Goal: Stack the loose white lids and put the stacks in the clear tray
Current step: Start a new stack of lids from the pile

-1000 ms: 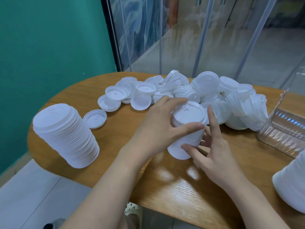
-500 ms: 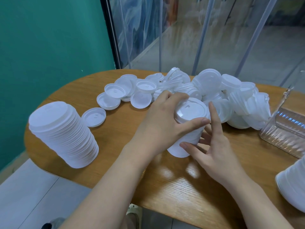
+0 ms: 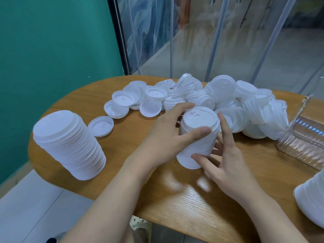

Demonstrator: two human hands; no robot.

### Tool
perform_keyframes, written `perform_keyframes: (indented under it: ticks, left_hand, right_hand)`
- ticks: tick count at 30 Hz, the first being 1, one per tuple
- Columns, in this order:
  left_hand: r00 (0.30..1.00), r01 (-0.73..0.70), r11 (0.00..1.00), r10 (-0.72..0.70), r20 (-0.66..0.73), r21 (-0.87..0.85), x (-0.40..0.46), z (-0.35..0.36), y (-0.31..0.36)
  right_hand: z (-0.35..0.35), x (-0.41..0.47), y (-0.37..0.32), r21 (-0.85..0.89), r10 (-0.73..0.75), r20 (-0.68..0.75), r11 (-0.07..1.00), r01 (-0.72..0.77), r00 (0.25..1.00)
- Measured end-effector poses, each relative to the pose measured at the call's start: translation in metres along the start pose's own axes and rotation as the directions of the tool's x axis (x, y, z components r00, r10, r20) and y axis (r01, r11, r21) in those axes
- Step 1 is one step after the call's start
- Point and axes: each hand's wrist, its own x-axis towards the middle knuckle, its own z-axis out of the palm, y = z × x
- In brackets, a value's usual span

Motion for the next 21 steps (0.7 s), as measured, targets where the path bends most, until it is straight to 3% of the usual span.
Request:
perform_keyframes:
  ticks: [2, 4, 8, 12, 18, 21]
  left_hand:
    - [0.999, 0.010, 0.996, -0.013, -0.035, -0.093, 0.002, -0.004, -0.011]
    - [0.989, 0.020, 0.998, -0.028, -0.144, -0.056, 0.009, -0.011, -0.027]
    - [0.937, 0.110, 0.931, 0.020, -0.349, 0.348, 0.041, -0.030, -0.070]
    - [0.945, 0.165, 0.729, 0.078, -0.319, 0.665, 0.086, -0.045, -0.094]
    - [0.959, 0.123, 0.575, 0.140, -0.245, 0.809, 0.117, -0.044, -0.103]
    - [0.956, 0.150, 0.553, 0.130, -0.263, 0.820, 0.115, -0.044, -0.105]
  right_hand:
    - [0.000, 0.001, 0.000, -0.002, 0.001, -0.005, 1.000, -0.002, 1.000]
    - [-0.001, 0.002, -0.002, -0.002, 0.008, -0.006, 1.000, -0.008, 1.000]
    - [-0.003, 0.003, -0.002, -0.015, 0.030, -0.009, 0.999, -0.030, 1.000]
    - [-0.005, 0.006, -0.001, 0.006, 0.071, -0.015, 0.997, -0.071, 0.997]
    - [-0.008, 0.007, 0.002, 0.037, 0.089, 0.004, 0.995, -0.089, 0.996]
    - [-0.009, 0.006, 0.002, 0.018, 0.088, 0.013, 0.996, -0.088, 0.996]
